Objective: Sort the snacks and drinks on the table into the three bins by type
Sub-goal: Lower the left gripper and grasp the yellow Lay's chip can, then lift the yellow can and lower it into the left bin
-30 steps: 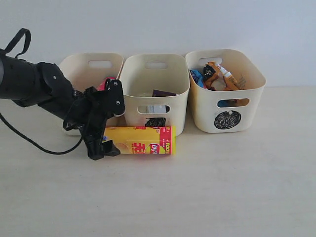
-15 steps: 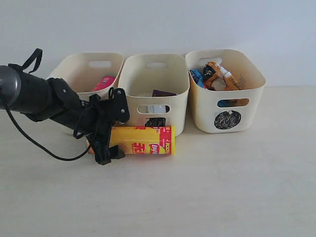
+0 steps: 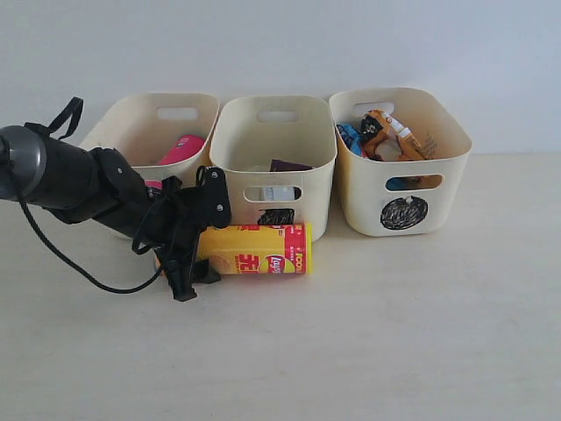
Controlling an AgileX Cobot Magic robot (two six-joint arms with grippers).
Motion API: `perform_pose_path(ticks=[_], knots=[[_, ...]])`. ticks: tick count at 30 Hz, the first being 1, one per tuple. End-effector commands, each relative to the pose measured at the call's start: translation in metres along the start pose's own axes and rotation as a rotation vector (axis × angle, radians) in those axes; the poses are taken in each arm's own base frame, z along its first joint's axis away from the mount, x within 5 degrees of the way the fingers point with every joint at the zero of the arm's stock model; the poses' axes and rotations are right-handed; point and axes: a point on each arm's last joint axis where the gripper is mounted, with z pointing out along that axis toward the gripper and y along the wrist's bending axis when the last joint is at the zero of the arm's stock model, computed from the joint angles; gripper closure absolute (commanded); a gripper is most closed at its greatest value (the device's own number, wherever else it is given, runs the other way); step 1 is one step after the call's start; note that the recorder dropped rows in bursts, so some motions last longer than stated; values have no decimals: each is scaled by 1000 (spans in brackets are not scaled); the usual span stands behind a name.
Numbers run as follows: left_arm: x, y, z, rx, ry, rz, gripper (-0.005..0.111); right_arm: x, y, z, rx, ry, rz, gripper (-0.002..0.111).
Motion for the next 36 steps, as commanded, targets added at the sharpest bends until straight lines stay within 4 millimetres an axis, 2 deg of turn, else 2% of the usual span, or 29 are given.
perform_pose_path(ticks=[1,2,3,7,12,19,28,36], knots=[[1,-5,5,29,2,-19,92,0,0,0,2,-8,1,108],[0,-7,5,42,1,-18,102,0,0,0,2,-8,1,108],[-2,-9,4,56,-3,-7,103,0,0,0,2,-8,1,108],[-15,-16,3,81,-20,26,103,0,0,0,2,-8,1,108],[-36,-23,-12,76,-52,98,103,0,0,0,2,-8,1,108],[-40,-31,-39,120,-72,111,103,0,0,0,2,-8,1,108],[-49,-34,-83,119,-129,84,103,0,0,0,2,-8,1,108],[-66,-23,-133,22,-227,70,103,0,0,0,2,-8,1,108]])
